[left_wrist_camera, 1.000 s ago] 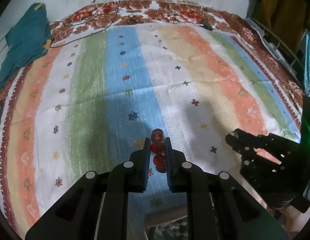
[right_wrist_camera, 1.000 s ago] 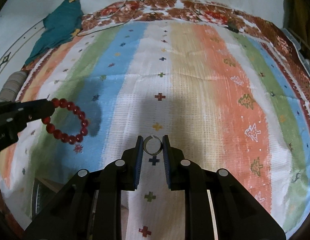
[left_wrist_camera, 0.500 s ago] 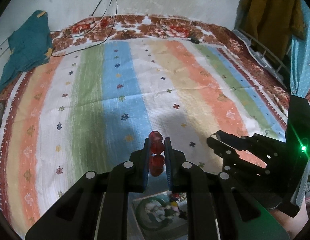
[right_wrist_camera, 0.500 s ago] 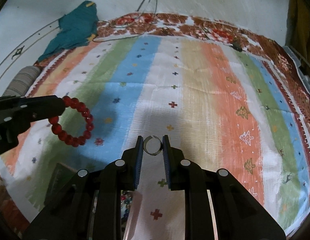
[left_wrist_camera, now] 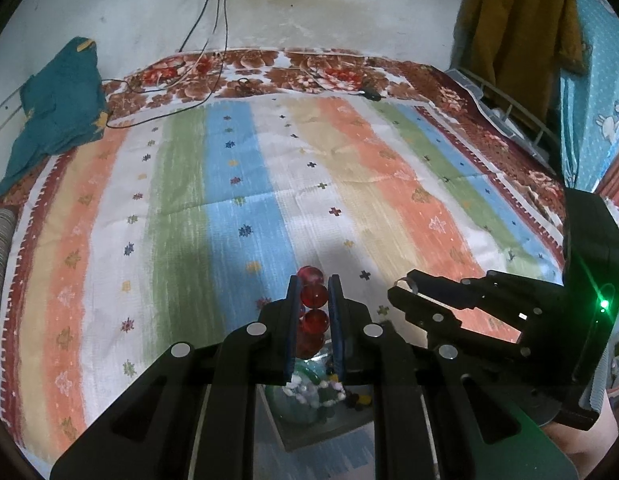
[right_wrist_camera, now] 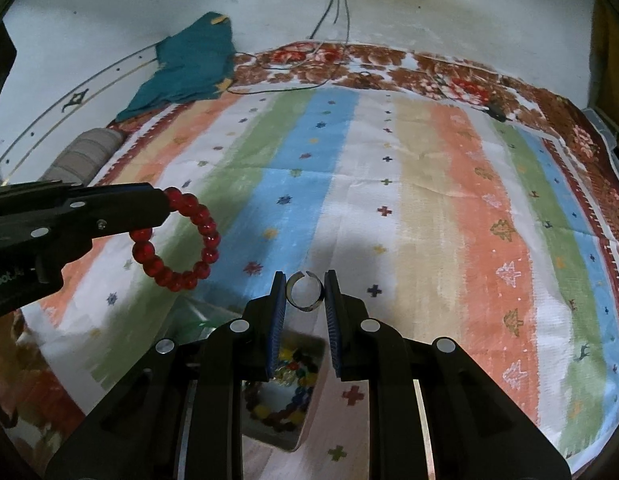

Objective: Organize jewelry
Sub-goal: 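Lift the red bracelet and silver ring and carry them over the tin, then open both tools to drop the red bracelet and silver ring into the tin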

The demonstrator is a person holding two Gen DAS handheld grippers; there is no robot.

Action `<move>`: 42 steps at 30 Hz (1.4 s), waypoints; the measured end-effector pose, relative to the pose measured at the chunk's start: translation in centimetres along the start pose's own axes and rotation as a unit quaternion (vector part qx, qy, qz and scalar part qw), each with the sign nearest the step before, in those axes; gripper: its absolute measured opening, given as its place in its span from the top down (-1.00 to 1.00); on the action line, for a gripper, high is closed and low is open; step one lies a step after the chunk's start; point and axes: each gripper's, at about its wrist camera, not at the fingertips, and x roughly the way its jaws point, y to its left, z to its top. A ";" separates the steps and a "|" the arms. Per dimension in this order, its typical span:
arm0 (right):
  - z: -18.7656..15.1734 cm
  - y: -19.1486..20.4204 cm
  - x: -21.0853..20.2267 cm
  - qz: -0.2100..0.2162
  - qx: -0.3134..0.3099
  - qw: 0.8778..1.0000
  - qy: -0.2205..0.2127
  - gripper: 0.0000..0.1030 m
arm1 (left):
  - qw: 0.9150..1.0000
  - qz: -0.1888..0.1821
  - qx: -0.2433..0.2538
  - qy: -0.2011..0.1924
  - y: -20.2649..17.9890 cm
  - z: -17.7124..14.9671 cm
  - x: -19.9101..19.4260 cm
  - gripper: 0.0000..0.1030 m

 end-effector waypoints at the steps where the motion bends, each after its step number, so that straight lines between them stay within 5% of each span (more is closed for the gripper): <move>1: -0.1 0.1 -0.1 0.001 -0.001 1.000 0.000 0.61 | 1.000 0.000 0.001 -0.001 -0.1 -0.1 -0.2 0.75; 36: -2.7 1.7 -1.8 0.047 -0.017 0.999 0.012 0.61 | 1.000 0.006 0.000 -0.015 -0.8 -3.4 -3.0 0.74; 37: -2.6 1.7 -1.8 0.047 -0.018 0.999 0.012 0.55 | 1.000 0.008 -0.003 -0.016 -0.7 -3.4 -3.0 0.74; 39: -2.6 1.7 -1.8 0.038 -0.023 0.999 0.011 0.04 | 1.000 0.005 -0.012 -0.012 -0.4 -3.2 -3.0 0.71; 42: -2.6 1.5 -2.4 0.028 -0.021 0.999 0.002 -0.05 | 1.000 0.001 -0.017 -0.006 -0.1 -3.3 -3.0 0.40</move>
